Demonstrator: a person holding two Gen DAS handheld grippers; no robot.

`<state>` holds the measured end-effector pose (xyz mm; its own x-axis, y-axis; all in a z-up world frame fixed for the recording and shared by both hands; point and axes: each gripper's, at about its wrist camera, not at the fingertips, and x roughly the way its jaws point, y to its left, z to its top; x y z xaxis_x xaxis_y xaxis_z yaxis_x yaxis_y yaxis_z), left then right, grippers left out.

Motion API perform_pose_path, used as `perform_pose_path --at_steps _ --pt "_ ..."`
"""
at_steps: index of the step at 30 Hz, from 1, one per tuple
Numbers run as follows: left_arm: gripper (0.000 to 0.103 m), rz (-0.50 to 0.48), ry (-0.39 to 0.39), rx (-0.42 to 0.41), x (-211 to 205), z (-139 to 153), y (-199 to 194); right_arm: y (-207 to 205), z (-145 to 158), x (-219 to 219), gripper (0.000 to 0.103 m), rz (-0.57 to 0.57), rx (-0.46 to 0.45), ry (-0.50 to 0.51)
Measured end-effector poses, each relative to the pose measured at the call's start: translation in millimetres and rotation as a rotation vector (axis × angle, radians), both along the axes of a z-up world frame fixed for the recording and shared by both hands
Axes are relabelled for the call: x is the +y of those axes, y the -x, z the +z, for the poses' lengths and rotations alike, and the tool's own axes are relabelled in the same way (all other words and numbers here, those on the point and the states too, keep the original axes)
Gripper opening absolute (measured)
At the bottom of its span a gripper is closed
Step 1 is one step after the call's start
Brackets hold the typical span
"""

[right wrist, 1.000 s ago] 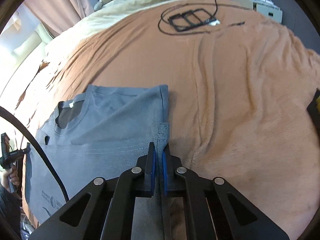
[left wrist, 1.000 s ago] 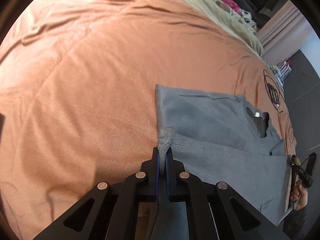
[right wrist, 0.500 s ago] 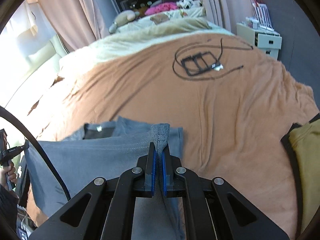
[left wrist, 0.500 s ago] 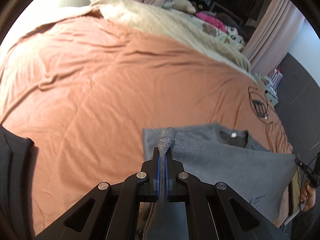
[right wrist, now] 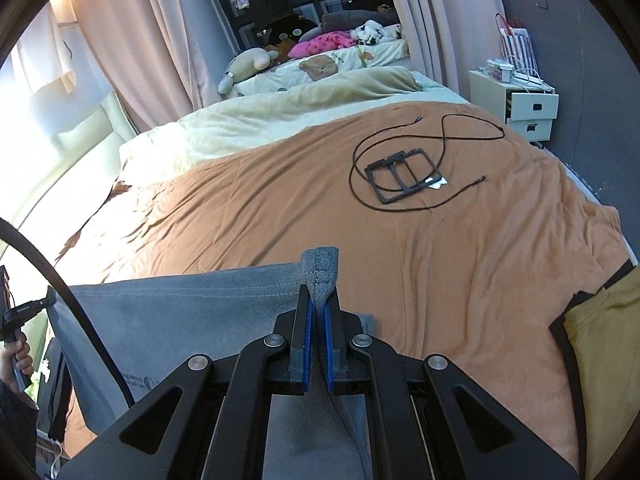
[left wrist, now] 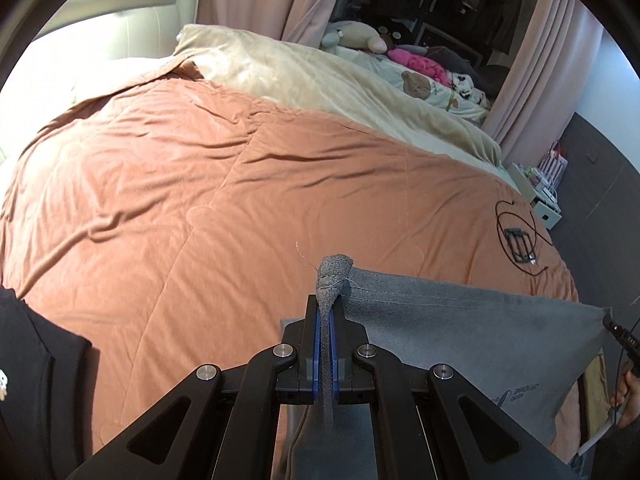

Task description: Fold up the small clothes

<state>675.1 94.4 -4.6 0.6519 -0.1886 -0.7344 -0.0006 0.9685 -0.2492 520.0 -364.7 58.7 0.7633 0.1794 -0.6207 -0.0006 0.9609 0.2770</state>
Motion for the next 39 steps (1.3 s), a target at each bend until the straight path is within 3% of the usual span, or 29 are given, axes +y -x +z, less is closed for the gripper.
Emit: perform_pose_path --at_steps 5,17,22,25,32,36,39 --pt "0.004 -0.008 -0.039 0.03 -10.0 -18.1 -27.3 -29.9 -16.2 2.1 0.002 -0.013 0.042 0.004" --pt "0.004 0.0 -0.095 0.199 -12.5 -121.5 -90.1 -111.9 -69.3 16.0 0.002 -0.01 0.159 0.031" --pt "0.004 -0.003 -0.127 0.233 -13.7 -146.9 -100.3 -133.2 -87.9 22.2 0.002 -0.013 0.189 0.06" --pt "0.004 0.008 -0.135 0.225 -13.2 -151.1 -101.6 -135.3 -89.1 23.0 0.002 -0.024 0.18 0.055" --pt "0.004 0.015 -0.106 0.142 -9.7 -123.4 -102.9 -127.0 -70.3 18.4 0.001 -0.047 0.107 0.029" --pt "0.004 0.038 -0.088 0.134 -8.2 -114.5 -113.0 -133.4 -70.1 18.0 0.001 -0.061 0.104 0.038" --pt "0.004 0.038 -0.117 0.148 -15.6 -119.5 -124.8 -144.7 -79.0 21.6 0.001 -0.068 0.117 0.046"
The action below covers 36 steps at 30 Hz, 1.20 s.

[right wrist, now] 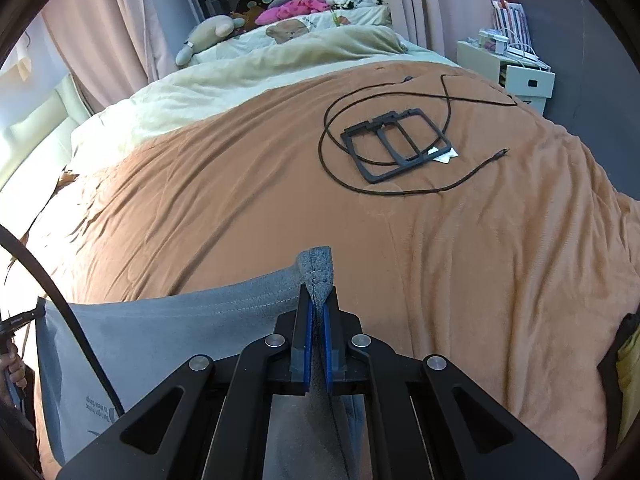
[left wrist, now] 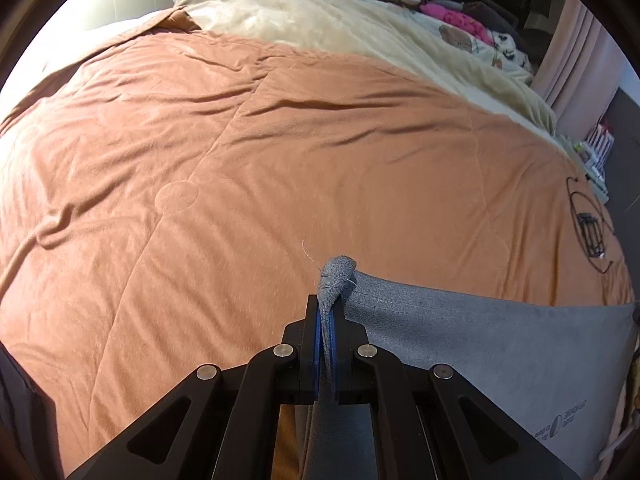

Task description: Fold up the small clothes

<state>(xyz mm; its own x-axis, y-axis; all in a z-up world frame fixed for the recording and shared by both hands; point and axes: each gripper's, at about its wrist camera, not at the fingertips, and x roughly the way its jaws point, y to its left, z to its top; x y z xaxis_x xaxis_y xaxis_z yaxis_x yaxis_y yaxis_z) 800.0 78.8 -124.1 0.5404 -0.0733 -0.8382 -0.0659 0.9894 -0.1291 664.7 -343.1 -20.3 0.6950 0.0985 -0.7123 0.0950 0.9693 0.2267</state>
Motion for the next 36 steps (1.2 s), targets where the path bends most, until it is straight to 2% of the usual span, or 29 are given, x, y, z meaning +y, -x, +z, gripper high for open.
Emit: perform_pose_path --at_steps 7,8,10,11,12,13,14,15,18,22,26,29,32,36 --pt "0.004 0.008 -0.04 0.059 -9.7 -39.5 -24.3 -34.0 -33.3 2.1 0.001 -0.031 0.077 0.033" --pt "0.007 0.007 -0.049 0.076 -11.1 -46.5 -26.8 -38.2 -40.1 4.4 0.001 -0.039 0.099 0.053" --pt "0.016 0.022 -0.068 0.104 -11.7 -55.0 -28.5 -43.8 -47.4 8.3 0.003 -0.042 0.136 0.062" --pt "0.028 0.04 -0.088 0.107 -10.5 -55.1 -27.5 -43.4 -48.2 10.4 0.007 -0.038 0.139 0.059" --pt "0.034 0.049 -0.101 0.095 -8.5 -52.7 -24.9 -42.2 -46.1 11.3 0.013 -0.039 0.135 0.064" --pt "0.041 0.055 -0.104 0.081 -6.4 -48.6 -21.9 -38.2 -40.1 13.2 0.025 -0.041 0.117 0.084" --pt "0.042 0.056 -0.093 0.066 -4.1 -41.7 -16.8 -36.4 -35.0 14.2 0.033 -0.035 0.101 0.098" --pt "0.042 0.051 -0.081 0.062 -3.3 -37.8 -13.6 -32.8 -30.9 15.1 0.035 -0.026 0.086 0.107" --pt "0.042 0.016 -0.065 0.051 -6.7 -21.0 2.5 -22.4 -19.5 19.1 0.035 -0.007 0.082 0.109" --pt "0.042 -0.038 -0.029 0.053 -18.5 -9.4 21.6 -5.4 -9.8 32.7 0.035 0.071 0.08 0.058" --pt "0.042 -0.063 0.002 0.095 -29.4 -16.7 31.9 6.3 -14.2 50.3 0.035 0.147 0.125 0.052" --pt "0.042 -0.071 -0.008 0.139 -35.4 -30.0 37.7 10.4 -23.5 57.8 0.035 0.173 0.16 0.066" --pt "0.042 -0.052 -0.044 0.181 -35.1 -44.1 41.6 2.9 -35.3 51.4 0.032 0.16 0.207 0.086" --pt "0.039 -0.02 -0.054 0.212 -25.2 -63.2 39.9 -11.0 -51.8 41.0 0.026 0.107 0.246 0.107"
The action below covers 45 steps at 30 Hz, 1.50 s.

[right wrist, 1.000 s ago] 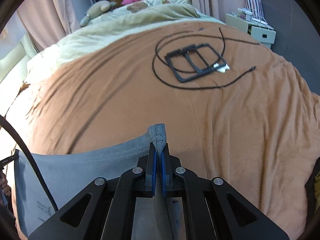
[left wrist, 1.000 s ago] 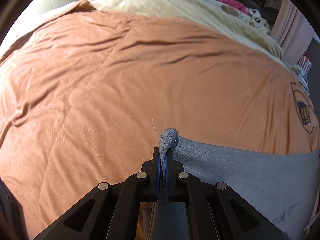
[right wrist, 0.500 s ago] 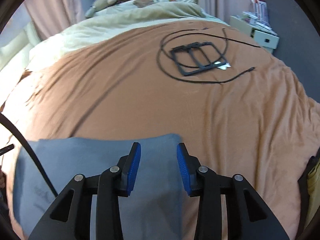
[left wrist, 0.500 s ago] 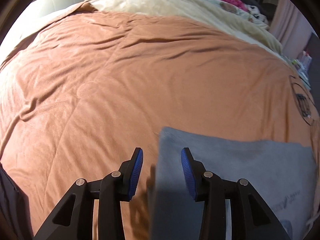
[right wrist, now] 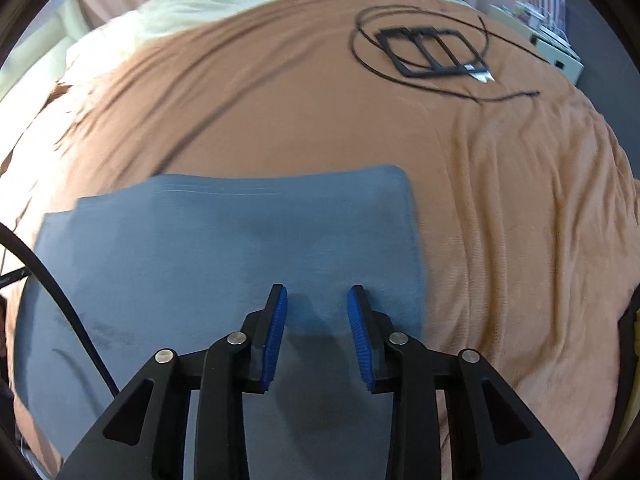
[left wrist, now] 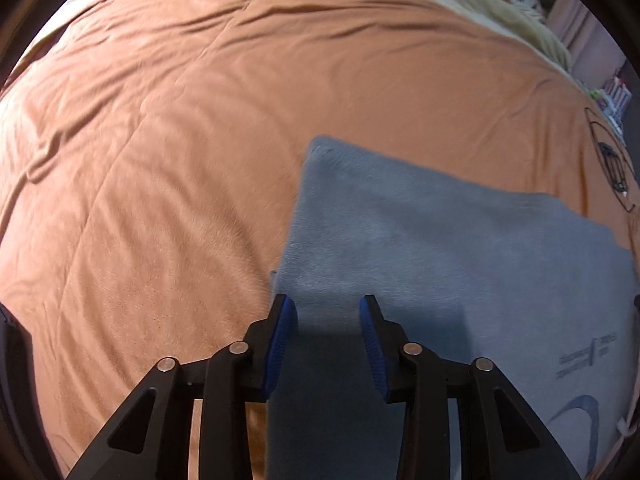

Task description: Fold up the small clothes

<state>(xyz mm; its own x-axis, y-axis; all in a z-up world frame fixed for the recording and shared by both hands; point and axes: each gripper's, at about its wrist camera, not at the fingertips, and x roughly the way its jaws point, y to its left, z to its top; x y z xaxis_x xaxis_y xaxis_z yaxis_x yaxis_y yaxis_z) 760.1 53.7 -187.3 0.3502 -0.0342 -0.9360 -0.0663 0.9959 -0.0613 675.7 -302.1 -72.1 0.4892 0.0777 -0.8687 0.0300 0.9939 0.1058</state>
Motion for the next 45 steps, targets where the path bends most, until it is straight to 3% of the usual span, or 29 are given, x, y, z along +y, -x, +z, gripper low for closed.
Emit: perform_pose_path --at_steps 2,4,6,10,16,24,29,37,45 --pt "0.042 0.007 -0.065 -0.024 0.9 -1.1 -2.8 -7.4 -8.3 -3.1 0.015 -0.026 -0.001 0.042" --pt "0.045 0.024 -0.072 -0.032 5.2 -4.6 -7.3 -11.0 -12.9 -5.5 0.009 -0.044 -0.014 0.073" --pt "0.045 0.044 -0.06 -0.048 8.6 -3.8 -10.3 -16.2 -12.5 -9.7 0.008 -0.075 -0.023 0.082" --pt "0.038 0.049 -0.19 -0.099 2.7 19.1 -14.3 -14.4 3.1 5.5 0.009 -0.085 -0.056 0.141" --pt "0.038 -0.009 -0.09 -0.151 -24.6 57.4 -14.6 -13.6 30.6 41.5 0.009 0.024 -0.09 0.069" --pt "0.038 -0.121 0.029 -0.131 -91.3 56.8 -21.2 -24.3 37.5 69.7 0.009 0.107 -0.075 -0.03" --pt "0.02 -0.162 0.108 -0.1 -123.3 44.4 -34.0 -46.1 26.3 77.4 0.009 0.127 -0.047 -0.086" --pt "0.012 -0.217 0.107 -0.074 -175.9 21.5 -58.6 -87.1 0.7 92.5 0.007 0.117 -0.013 -0.079" --pt "0.012 -0.179 0.103 -0.076 -180.4 0.7 -75.8 -109.9 -20.9 93.7 0.005 0.089 -0.005 -0.078"
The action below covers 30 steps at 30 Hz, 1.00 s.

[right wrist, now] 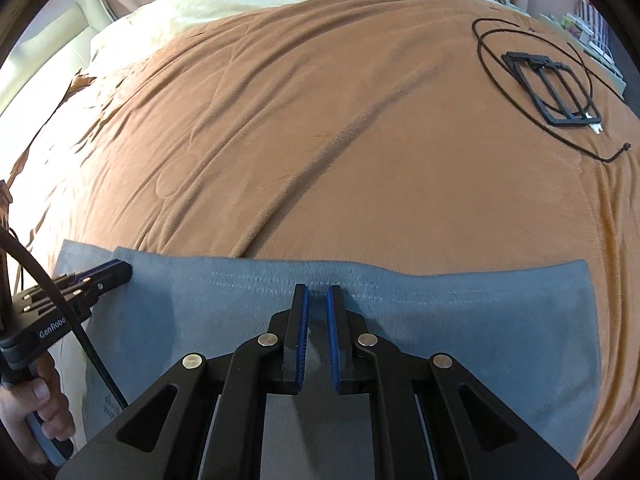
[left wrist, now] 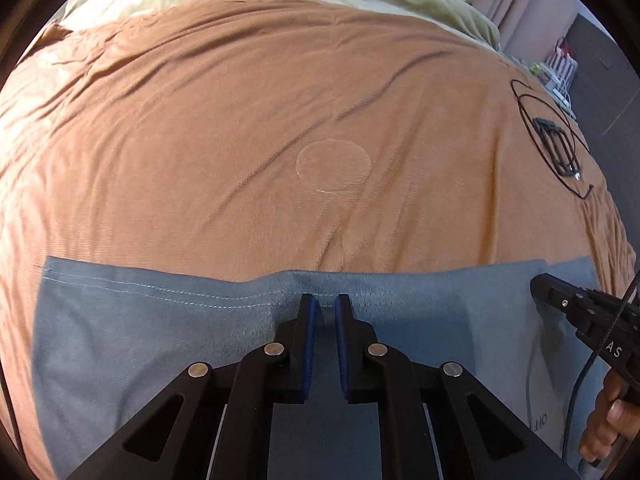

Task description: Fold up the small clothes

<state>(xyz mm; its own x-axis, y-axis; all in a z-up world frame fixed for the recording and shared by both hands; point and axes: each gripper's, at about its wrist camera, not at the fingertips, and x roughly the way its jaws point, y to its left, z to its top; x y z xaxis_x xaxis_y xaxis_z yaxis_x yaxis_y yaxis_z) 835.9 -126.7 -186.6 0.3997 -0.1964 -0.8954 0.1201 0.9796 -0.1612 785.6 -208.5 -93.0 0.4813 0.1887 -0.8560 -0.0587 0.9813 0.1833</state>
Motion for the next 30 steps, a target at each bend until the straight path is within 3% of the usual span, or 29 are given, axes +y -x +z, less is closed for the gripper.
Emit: perform_pose_path --at_steps 6,8,12,15,18,20,27,29,30 --pt "0.012 0.013 0.005 -0.029 0.4 -2.5 2.8 -2.7 -11.0 10.6 0.003 -0.004 -0.035 0.03" --pt "0.012 0.012 -0.006 -0.031 -0.8 2.6 5.6 -0.7 -6.3 19.0 0.004 0.029 -0.035 0.081" --pt "0.013 -0.004 0.019 -0.045 3.4 17.9 17.2 15.2 9.8 16.7 0.007 0.06 -0.056 0.015" --pt "0.016 0.028 0.028 -0.025 14.4 22.6 25.8 30.6 12.3 18.7 0.01 0.087 -0.04 0.038" --pt "0.04 0.034 0.013 -0.012 23.1 22.7 40.1 44.1 11.3 21.5 0.028 0.116 -0.026 0.067" --pt "0.057 0.023 -0.013 -0.01 25.2 21.6 53.9 56.2 9.4 21.8 0.046 0.129 -0.019 0.066" --pt "0.068 -0.041 -0.121 0.02 27.5 9.7 100.1 87.6 8.9 23.8 0.051 0.145 0.02 0.098" --pt "0.078 -0.053 -0.149 0.02 30.5 7.1 112.5 100.2 11.3 22.3 0.068 0.134 0.025 0.123" --pt "0.081 -0.055 -0.16 0.021 32.9 6.1 117.8 103.9 14.5 21.8 0.071 0.132 0.026 0.132"
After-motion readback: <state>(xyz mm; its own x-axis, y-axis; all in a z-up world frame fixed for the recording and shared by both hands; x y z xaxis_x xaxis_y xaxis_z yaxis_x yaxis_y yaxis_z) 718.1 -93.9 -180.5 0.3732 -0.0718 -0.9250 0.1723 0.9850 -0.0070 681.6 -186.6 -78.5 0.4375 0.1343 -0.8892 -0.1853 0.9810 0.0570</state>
